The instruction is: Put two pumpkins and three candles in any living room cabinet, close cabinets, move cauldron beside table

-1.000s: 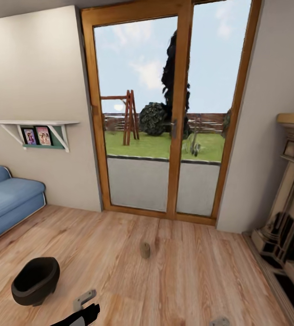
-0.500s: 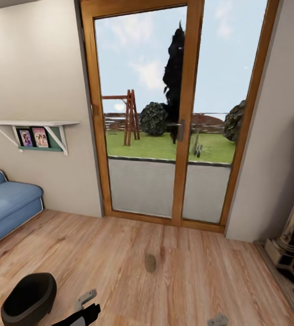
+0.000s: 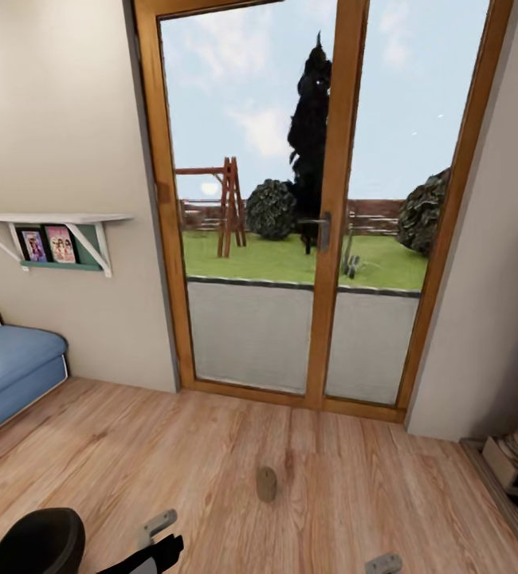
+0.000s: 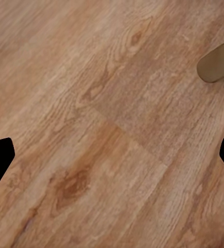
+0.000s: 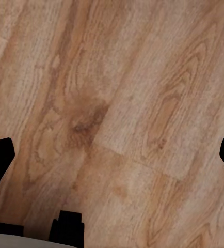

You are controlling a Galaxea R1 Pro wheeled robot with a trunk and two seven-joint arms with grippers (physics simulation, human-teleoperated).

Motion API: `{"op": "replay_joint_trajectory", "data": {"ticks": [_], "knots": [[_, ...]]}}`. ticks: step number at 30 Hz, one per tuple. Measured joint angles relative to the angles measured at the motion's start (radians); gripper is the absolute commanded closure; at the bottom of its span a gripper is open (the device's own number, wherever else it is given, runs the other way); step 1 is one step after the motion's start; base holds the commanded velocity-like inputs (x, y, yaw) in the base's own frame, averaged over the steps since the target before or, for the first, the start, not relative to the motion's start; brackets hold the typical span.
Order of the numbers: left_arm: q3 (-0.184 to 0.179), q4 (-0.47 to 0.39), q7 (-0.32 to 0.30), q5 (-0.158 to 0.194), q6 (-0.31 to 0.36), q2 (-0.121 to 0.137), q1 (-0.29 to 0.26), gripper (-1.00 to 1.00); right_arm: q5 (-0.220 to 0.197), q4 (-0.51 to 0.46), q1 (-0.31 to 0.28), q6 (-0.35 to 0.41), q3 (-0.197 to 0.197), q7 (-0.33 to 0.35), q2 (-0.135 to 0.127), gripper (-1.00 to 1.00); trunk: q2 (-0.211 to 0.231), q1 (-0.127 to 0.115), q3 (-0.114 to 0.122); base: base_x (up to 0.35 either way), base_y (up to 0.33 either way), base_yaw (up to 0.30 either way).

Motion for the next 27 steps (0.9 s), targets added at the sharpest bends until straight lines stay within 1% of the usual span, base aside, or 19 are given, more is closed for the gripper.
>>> {"op": "replay_joint_trajectory", "data": {"ticks": [3, 5, 6, 8, 9, 10, 11, 13, 15, 17, 18, 21, 25, 26, 27], "knots": [[-0.001, -0.001, 0.001, 0.000, 0.001, -0.001, 0.000, -1.00, 0.000, -0.005, -0.001, 0.000, -0.001, -0.001, 0.002, -1.00, 0.000, 0.000, 0.000, 0.034, 0.000, 0.000], [-0.002, -0.004, 0.001, -0.001, 0.002, -0.005, 0.000, -1.00, -0.001, -0.007, -0.001, 0.003, -0.002, -0.003, 0.008, -1.00, 0.000, 0.000, 0.000, 0.012, 0.000, 0.000], [-0.004, -0.014, 0.002, -0.001, 0.003, -0.013, 0.000, -1.00, -0.001, -0.008, -0.001, 0.004, -0.002, -0.004, 0.014, -1.00, 0.000, 0.000, 0.000, 0.006, 0.000, 0.000], [-0.004, -0.039, -0.003, -0.001, 0.004, -0.020, -0.001, -1.00, -0.002, -0.010, -0.002, 0.006, -0.002, -0.004, 0.021, -1.00, 0.000, 0.000, 0.000, 0.002, 0.000, 0.000], [-0.005, -0.088, -0.005, -0.002, 0.011, -0.024, -0.001, -1.00, -0.001, -0.015, -0.002, 0.008, -0.003, -0.006, 0.042, -1.00, 0.000, 0.000, 0.000, 0.000, 0.000, 0.000], [-0.003, -0.101, -0.005, -0.002, 0.014, -0.024, -0.001, -1.00, 0.000, -0.015, -0.002, 0.008, -0.003, -0.007, 0.046, -1.00, 0.000, 0.000, 0.000, 0.000, 0.000, 0.000], [-0.003, -0.124, -0.004, -0.001, 0.027, -0.024, -0.001, -1.00, -0.001, -0.016, -0.004, 0.009, -0.003, -0.007, 0.052, -1.00, 0.000, 0.000, 0.000, 0.000, 0.000, 0.000], [-0.002, -0.180, -0.003, -0.001, 0.092, -0.024, -0.001, -1.00, -0.001, -0.017, -0.008, 0.010, -0.003, -0.009, 0.064, -1.00, 0.000, 0.000, 0.000, 0.000, 0.000, 0.000], [-0.001, -0.203, -0.004, -0.001, 0.125, -0.023, -0.001, -1.00, -0.001, -0.017, -0.012, 0.011, -0.003, -0.009, 0.068, -1.00, 0.000, 0.000, 0.000, 0.000, 0.000, 0.000], [0.000, -0.259, -0.001, -0.004, 0.184, -0.022, -0.002, -1.00, -0.001, -0.018, -0.028, 0.012, -0.004, -0.010, 0.074, -1.00, 0.000, 0.000, 0.000, 0.000, 0.000, 0.000], [0.001, -0.301, -0.001, -0.005, 0.218, -0.021, -0.003, -1.00, -0.001, -0.018, -0.044, 0.013, -0.004, -0.010, 0.082, -1.00, 0.000, 0.000, 0.000, 0.000, 0.000, 0.000], [0.003, -0.333, 0.005, -0.005, 0.260, -0.012, -0.003, -1.00, -0.002, -0.018, -0.065, 0.026, -0.004, -0.010, 0.091, -1.00, 0.000, 0.000, 0.000, 0.000, 0.000, 0.000], [0.008, -0.349, 0.019, -0.003, 0.304, 0.002, -0.004, -1.00, -0.002, -0.018, -0.095, 0.056, -0.004, -0.010, 0.095, -1.00, 0.000, 0.000, 0.000, 0.000, 0.000, 0.000], [0.012, -0.352, 0.021, -0.002, 0.315, 0.011, -0.006, -1.00, -0.002, -0.018, -0.107, 0.066, -0.004, -0.010, 0.096, -1.00, 0.000, 0.000, 0.000, 0.000, 0.000, 0.000], [0.027, -0.355, 0.024, 0.000, 0.330, 0.028, -0.008, -1.00, -0.002, -0.018, -0.121, 0.074, -0.006, -0.010, 0.097, -1.00, 0.000, 0.000, 0.000, 0.000, 0.000, 0.000]]}}
